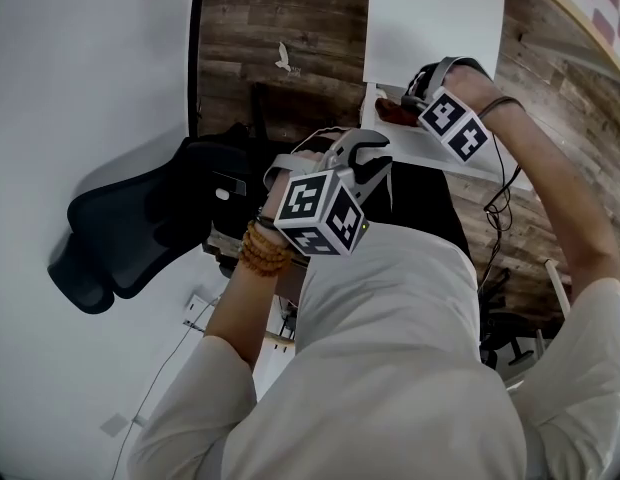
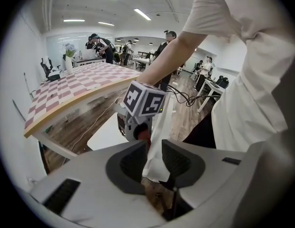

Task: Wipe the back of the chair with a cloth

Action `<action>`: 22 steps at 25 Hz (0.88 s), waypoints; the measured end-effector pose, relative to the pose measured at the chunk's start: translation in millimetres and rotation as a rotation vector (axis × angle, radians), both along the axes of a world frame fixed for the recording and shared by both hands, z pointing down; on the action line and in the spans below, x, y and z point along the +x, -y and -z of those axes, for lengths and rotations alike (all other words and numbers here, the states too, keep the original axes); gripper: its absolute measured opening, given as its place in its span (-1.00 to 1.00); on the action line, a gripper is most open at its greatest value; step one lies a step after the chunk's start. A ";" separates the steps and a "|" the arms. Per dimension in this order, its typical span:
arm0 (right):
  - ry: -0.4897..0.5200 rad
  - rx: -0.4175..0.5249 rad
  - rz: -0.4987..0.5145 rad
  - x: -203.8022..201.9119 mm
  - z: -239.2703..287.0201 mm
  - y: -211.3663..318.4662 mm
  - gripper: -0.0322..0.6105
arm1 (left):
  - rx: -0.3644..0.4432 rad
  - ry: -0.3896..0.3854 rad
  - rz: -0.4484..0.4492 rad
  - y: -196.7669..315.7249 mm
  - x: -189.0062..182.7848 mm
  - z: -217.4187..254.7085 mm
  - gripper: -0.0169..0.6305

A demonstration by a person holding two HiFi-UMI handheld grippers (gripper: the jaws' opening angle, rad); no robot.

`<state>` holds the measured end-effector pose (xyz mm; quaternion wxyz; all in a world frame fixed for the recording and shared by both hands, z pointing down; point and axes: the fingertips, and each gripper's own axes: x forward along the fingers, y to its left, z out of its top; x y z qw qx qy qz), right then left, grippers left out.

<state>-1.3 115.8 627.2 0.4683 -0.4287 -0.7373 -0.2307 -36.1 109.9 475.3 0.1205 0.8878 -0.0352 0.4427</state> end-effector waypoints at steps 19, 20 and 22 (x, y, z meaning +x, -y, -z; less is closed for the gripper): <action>0.112 0.080 0.046 10.9 120.3 -4.5 -0.59 | 0.012 0.017 -0.013 -3.5 5.6 6.6 -0.58; 0.109 0.086 0.051 12.6 120.0 -3.9 -0.59 | 0.014 0.017 -0.013 -2.6 6.8 6.8 -0.58; 0.100 0.096 0.059 15.6 116.6 -3.3 -0.58 | 0.016 0.013 -0.011 -1.2 9.2 7.7 -0.58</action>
